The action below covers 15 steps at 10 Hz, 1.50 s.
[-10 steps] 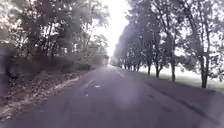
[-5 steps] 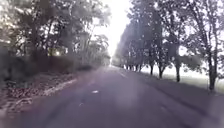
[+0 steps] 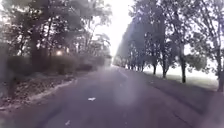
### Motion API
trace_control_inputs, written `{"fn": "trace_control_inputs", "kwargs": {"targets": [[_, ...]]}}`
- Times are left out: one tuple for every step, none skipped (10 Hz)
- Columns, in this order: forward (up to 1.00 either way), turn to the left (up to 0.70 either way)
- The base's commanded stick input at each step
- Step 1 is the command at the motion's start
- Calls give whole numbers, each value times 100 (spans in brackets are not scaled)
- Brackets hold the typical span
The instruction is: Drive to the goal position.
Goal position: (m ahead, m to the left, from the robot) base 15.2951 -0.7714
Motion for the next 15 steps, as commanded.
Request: {"fn": "trace_control_inputs", "kwargs": {"targets": [[100, 0], [100, 0], [100, 0], [100, 0], [100, 0], [100, 0], [100, 0], [100, 0], [100, 0], [100, 0], [100, 0], [100, 0], [100, 0], [100, 0], [100, 0]]}}
